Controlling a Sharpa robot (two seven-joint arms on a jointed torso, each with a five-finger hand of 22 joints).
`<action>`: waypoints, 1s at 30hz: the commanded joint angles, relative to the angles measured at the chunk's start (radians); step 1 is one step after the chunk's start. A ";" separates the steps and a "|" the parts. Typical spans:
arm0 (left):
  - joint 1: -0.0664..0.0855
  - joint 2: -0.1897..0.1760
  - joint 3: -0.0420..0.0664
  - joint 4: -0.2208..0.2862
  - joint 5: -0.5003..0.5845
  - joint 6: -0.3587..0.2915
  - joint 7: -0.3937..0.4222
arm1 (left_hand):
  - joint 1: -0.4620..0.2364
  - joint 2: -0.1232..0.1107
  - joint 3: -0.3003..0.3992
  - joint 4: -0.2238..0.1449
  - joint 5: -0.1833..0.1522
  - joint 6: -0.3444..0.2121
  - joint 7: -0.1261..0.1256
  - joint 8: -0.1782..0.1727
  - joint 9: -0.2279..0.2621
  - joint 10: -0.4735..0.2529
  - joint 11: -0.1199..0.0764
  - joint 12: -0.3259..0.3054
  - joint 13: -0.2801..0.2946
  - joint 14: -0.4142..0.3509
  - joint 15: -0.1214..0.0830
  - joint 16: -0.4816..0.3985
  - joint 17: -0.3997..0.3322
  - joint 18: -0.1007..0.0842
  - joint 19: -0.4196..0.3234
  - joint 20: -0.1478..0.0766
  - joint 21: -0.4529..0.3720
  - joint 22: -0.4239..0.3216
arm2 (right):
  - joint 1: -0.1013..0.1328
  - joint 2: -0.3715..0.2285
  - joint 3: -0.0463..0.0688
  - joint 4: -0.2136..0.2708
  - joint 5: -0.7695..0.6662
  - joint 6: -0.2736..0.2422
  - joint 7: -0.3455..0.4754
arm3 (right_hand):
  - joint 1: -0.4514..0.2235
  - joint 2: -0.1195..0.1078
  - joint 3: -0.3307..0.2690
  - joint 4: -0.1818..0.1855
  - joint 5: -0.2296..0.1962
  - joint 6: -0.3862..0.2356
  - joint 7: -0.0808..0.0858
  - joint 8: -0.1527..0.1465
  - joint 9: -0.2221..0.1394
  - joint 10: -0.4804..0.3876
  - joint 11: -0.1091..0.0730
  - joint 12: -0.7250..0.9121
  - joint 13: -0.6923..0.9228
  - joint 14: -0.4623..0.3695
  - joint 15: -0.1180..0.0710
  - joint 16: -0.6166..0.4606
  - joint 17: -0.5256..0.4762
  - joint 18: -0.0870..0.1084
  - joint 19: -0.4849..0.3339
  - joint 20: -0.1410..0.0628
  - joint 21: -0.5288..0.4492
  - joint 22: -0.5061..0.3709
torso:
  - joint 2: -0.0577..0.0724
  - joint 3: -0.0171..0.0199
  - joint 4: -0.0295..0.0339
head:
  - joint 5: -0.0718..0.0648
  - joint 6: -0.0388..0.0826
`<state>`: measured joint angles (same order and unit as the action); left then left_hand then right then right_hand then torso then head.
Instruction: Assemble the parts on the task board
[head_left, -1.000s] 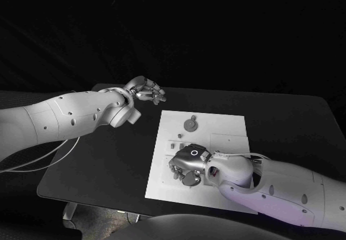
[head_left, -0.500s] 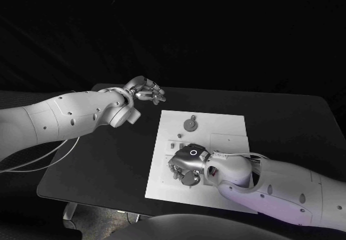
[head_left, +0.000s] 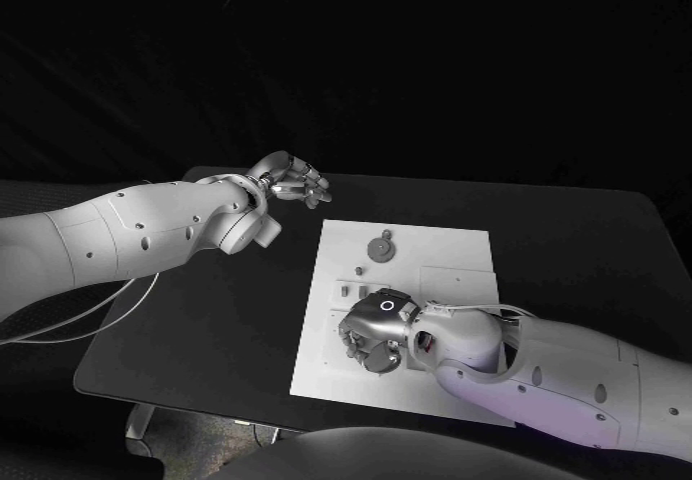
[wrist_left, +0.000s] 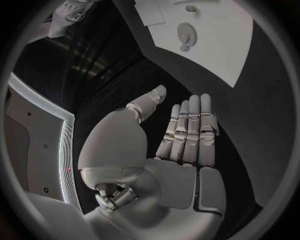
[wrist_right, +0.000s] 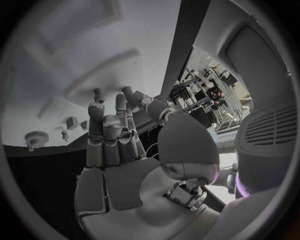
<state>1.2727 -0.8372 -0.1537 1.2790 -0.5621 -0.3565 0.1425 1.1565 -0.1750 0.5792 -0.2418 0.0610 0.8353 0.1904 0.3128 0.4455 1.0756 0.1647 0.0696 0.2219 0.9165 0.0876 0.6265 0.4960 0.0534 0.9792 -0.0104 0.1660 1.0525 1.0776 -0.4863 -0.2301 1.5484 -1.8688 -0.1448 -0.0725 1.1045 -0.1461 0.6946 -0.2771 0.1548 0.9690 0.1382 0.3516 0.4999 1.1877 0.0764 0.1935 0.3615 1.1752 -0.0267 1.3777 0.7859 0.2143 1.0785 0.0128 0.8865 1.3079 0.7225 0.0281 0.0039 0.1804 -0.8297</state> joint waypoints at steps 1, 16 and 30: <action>0.001 0.001 0.001 0.002 0.005 0.000 0.003 | 0.001 0.010 0.000 0.008 -0.002 -0.005 -0.001 -0.002 -0.001 -0.009 -0.001 0.000 -0.001 0.002 0.006 -0.004 0.002 0.019 0.002 0.005 -0.007 0.001 | -0.002 -0.003 -0.001 -0.005 0.034 0.005 0.004 | -0.021 -0.019 -0.039 0.001 -0.005 -0.052 0.017 -0.023 -0.007 -0.030 0.014 -0.017 -0.004 -0.006 0.008 -0.001 0.002 0.047 -0.005 0.002 0.003 0.017 | 0.000 0.0005 -0.0010 | 0.000 0.001; 0.001 -0.003 0.001 0.002 0.005 -0.001 0.001 | 0.002 0.009 0.000 0.008 -0.002 -0.006 -0.001 -0.002 -0.002 -0.010 -0.001 0.000 -0.002 0.002 0.006 -0.005 0.003 0.019 0.001 0.005 -0.008 0.001 | -0.002 -0.023 -0.001 0.006 0.060 -0.085 0.010 | -0.020 -0.051 -0.101 0.012 -0.002 -0.132 0.052 -0.065 -0.026 -0.090 0.040 -0.052 -0.012 -0.020 0.032 0.004 0.004 0.047 -0.014 0.003 -0.003 0.015 | 0.000 0.0011 -0.0004 | -0.003 0.007; 0.001 -0.009 0.000 -0.004 0.005 -0.001 0.002 | 0.001 0.008 -0.001 0.009 -0.002 -0.007 -0.001 -0.003 -0.002 -0.010 0.000 0.000 -0.003 0.002 0.007 -0.007 0.005 0.019 0.001 0.005 -0.009 0.002 | 0.038 -0.148 0.079 0.076 0.180 -0.191 0.030 | 0.019 -0.032 -0.098 0.003 -0.003 -0.119 0.048 -0.055 -0.027 -0.074 0.035 -0.040 -0.004 -0.004 0.028 0.014 0.003 0.047 0.000 -0.002 0.005 0.017 | 0.000 0.0012 -0.0014 | -0.017 0.025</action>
<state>1.2726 -0.8460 -0.1538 1.2749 -0.5620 -0.3564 0.1385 1.1565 -0.1750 0.5769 -0.2395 0.0610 0.8358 0.1907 0.3128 0.4447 1.0726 0.1616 0.0696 0.2201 0.9165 0.0876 0.6266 0.5000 0.0619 0.9793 -0.0104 0.1621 1.0530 1.1123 -0.6234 -0.1547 1.6221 -1.7681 -0.2773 -0.0620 1.1169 -0.1785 0.5961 -0.2662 0.1548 0.8426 0.1900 0.2924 0.4740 1.1094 0.1125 0.1478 0.3554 1.1627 0.0039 1.3885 0.7883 0.2139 1.0722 0.0161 0.8863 1.3076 0.7224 0.0292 0.0029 0.1672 -0.8105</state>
